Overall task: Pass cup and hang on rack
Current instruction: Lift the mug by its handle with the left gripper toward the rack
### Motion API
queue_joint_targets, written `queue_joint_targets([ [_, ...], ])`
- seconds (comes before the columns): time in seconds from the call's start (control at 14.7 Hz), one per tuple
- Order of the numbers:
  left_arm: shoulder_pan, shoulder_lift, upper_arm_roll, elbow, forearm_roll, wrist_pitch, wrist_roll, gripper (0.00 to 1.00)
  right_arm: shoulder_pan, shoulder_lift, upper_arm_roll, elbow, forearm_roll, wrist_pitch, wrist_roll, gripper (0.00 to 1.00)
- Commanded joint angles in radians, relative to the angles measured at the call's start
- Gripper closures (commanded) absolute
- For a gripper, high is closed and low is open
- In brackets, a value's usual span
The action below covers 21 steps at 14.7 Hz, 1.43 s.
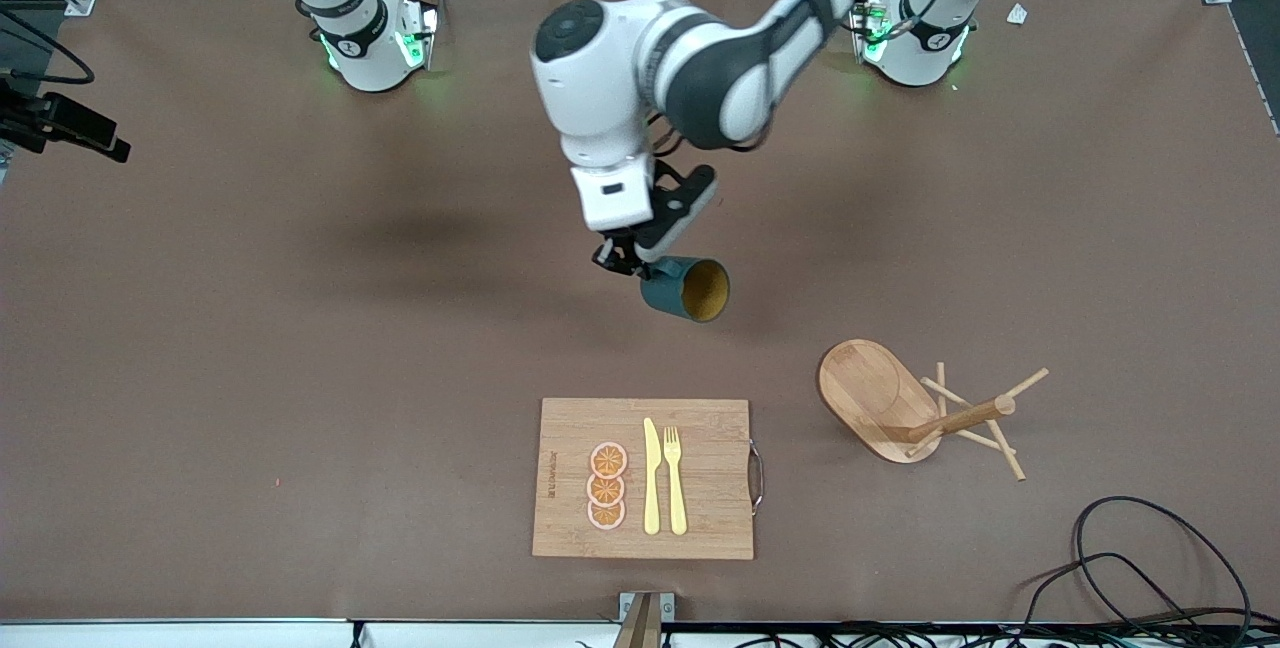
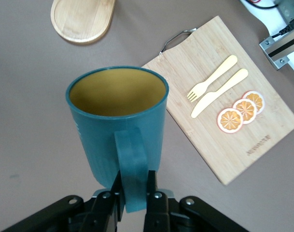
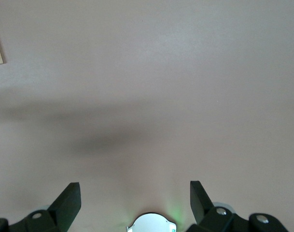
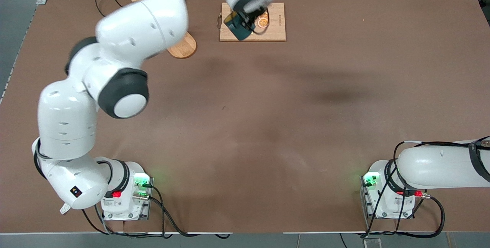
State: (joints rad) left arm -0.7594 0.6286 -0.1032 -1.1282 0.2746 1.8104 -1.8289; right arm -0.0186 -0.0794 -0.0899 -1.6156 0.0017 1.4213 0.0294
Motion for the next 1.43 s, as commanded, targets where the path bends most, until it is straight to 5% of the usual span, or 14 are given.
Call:
queue_joint_targets([
  [0.0,0.084,-0.064,-0.009,-0.036,-0.16,0.026,0.089,0.88,0.015,-0.016,-0.002,-0.006,-0.017,-0.007,0.001,0.0],
  [0.82,0.486,-0.116,-0.006,-0.039,-0.889,0.046,0.414,0.87,0.013,-0.016,-0.008,-0.001,-0.011,-0.007,-0.069,0.0],
  [1.37,0.724,-0.078,-0.003,-0.061,-1.199,-0.107,0.606,0.88,-0.021,-0.016,-0.001,-0.001,-0.002,-0.005,-0.071,0.0],
])
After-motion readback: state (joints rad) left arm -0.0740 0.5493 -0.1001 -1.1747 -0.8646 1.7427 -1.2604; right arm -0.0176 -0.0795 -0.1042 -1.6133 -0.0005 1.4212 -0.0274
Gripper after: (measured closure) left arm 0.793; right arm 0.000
